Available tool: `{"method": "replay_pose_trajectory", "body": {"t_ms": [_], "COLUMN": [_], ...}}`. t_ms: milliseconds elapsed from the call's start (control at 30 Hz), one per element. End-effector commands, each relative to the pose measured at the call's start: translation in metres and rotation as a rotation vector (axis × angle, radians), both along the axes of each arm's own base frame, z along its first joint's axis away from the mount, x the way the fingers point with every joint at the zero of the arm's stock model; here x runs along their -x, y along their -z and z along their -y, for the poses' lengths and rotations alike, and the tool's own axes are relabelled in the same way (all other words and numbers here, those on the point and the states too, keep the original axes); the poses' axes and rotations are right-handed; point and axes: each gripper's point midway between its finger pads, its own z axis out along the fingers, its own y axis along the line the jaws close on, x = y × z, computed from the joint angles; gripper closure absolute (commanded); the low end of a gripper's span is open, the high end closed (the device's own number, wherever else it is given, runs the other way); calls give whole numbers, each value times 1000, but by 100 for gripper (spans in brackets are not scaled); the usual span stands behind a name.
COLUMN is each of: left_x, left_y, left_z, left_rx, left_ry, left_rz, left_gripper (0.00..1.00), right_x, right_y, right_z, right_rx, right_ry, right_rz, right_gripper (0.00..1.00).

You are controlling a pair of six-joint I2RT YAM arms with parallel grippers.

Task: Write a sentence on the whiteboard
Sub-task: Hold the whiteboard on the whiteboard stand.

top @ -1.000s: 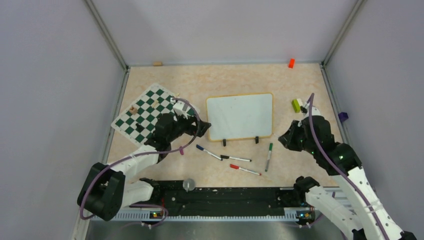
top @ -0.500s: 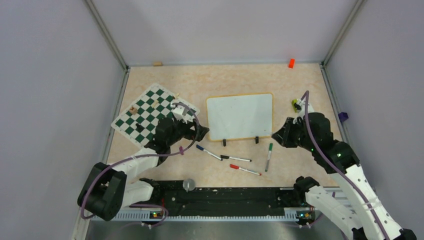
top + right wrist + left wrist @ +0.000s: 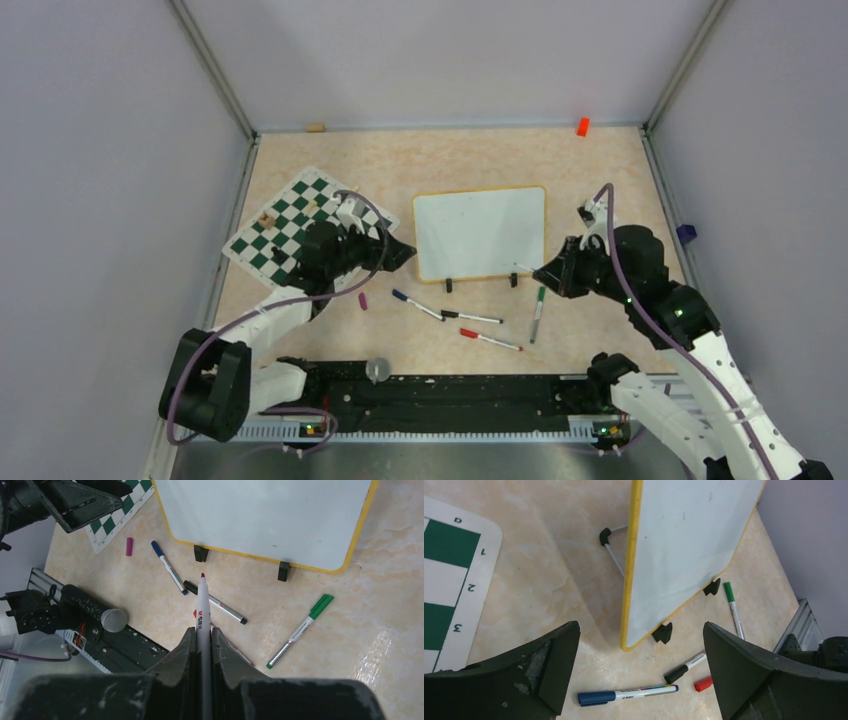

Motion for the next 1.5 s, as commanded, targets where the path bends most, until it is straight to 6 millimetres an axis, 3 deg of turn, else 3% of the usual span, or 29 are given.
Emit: {"method": "replay_pose_trajectory", "body": {"t_ms": [0, 200, 433, 500, 567, 633, 867, 967, 1067, 1300, 1467], "left_x": [2, 2, -24, -26, -27, -36, -39, -39, -51, -52, -48], "left_y": [-50, -59, -29, -31, -37, -30, -4, -12, -1, -9, -24], "left_z": [9, 11, 13, 17, 17, 14, 20, 15, 10, 24, 28], "left_rx": [62, 68, 95, 157, 200, 194, 205, 227, 208, 260, 298], "left_ry": [61, 82, 123, 202, 271, 268, 383, 334, 257, 428, 491], "left_rz": [86, 134, 187, 190, 210, 186, 135, 203, 155, 187, 233], "left_gripper": [1, 1, 2, 4, 1, 1, 1, 1, 1, 1, 1], "right_x": [-1, 2, -1, -2, -3, -5, -22, -29, -35, -41, -44], "right_y": [-34, -32, -31, -33, -36, -41, -67, -75, -79, -75, -75], "right_z": [-8, -6, 0, 1, 1, 2, -5, -6, -8, -13, -17], "right_rx": [-44, -40, -11, -9, -16, -28, -52, -43, -31, -9, -4], "right_ry": [-55, -55, -36, -29, -20, -5, -3, -12, -21, -59, -77], "right_rz": [101, 97, 115, 121, 133, 150, 234, 266, 287, 305, 309], "right_gripper": [100, 100, 100, 100, 100, 100, 100, 100, 100, 100, 100]}}
